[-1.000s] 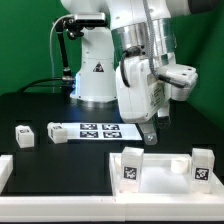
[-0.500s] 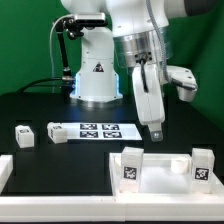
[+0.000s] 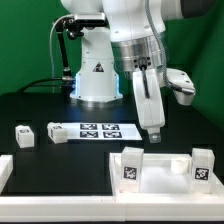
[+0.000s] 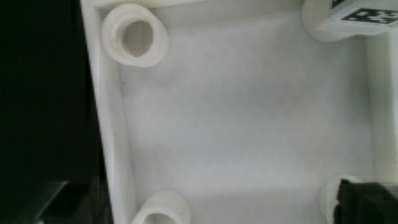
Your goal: Assemble square table
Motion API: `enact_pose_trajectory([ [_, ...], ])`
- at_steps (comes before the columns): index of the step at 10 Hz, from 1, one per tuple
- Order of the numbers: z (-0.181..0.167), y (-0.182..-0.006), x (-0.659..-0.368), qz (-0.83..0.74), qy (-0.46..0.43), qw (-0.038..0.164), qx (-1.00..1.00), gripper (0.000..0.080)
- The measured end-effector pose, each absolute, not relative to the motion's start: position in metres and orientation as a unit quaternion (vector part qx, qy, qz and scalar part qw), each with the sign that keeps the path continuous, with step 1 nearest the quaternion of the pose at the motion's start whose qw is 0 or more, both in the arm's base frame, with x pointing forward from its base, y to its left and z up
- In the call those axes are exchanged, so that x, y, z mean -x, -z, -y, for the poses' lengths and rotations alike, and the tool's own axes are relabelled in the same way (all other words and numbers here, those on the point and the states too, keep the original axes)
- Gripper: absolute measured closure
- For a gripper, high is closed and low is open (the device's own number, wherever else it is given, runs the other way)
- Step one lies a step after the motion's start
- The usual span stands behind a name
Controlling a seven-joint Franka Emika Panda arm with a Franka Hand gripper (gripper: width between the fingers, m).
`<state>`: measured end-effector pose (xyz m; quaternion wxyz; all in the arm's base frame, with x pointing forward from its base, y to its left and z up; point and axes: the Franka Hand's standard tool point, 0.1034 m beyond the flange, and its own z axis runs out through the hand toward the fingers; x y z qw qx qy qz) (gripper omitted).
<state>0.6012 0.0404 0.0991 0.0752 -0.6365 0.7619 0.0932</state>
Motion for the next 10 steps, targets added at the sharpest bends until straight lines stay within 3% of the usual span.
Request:
enact_pose_trajectory([
  [4, -0.054, -0.047, -0.559, -0.752, -0.026, 0.055, 0.656, 0.0151],
  [7, -0.057, -0.019, -0.549, -0.742, -0.010, 0.041, 0.669, 0.0151],
  [9, -0.048, -0.008, -0.534, -0.736, -0.049, 0.017, 0.675, 0.0151],
  [10, -0.041, -0.012, -0.537, -0.740, -0.071, 0.009, 0.669, 0.0151],
])
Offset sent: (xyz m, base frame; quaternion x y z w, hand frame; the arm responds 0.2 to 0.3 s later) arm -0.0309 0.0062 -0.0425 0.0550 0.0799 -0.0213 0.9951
